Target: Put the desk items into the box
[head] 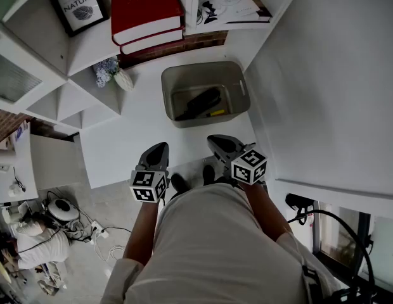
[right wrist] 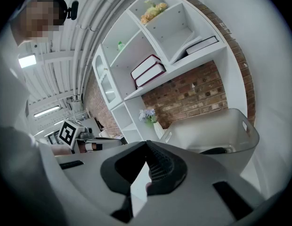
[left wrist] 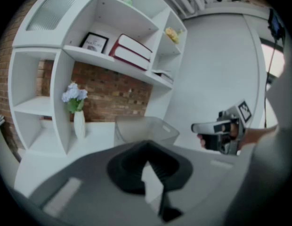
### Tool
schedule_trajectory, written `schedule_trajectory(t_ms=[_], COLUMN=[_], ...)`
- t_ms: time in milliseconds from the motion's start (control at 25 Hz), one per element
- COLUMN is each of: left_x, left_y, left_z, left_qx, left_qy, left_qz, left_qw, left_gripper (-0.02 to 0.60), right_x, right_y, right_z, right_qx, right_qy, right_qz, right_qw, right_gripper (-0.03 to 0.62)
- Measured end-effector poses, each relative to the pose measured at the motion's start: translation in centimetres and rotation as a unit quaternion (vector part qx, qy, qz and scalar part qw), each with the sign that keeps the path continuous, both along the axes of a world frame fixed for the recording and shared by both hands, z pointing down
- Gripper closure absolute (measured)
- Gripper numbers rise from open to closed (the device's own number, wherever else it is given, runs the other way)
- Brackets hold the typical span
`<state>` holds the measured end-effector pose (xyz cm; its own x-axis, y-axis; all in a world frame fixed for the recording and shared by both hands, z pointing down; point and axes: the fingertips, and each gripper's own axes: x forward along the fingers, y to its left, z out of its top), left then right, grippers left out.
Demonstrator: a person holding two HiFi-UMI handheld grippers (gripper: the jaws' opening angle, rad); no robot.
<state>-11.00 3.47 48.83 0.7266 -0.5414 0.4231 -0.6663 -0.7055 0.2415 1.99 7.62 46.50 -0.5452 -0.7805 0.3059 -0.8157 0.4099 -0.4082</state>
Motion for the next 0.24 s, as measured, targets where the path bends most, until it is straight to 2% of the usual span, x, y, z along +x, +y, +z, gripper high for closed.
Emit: schedule_trajectory(t_ms=[240], left_x=[0.13], left_y=[-0.21], left_z=[-0.15], left_qx=[0.001], left_qy=[0.000], left_qz=[0.000], left_qw=[1.0000], left_gripper=[0.578], right_x=[0.40], right_y=[0.04], right_z=[0.24], right_qx=[-0.003], right_qy=[0.001], right_qz=[0.001], right_qw=[1.000], right_gripper=[0.594])
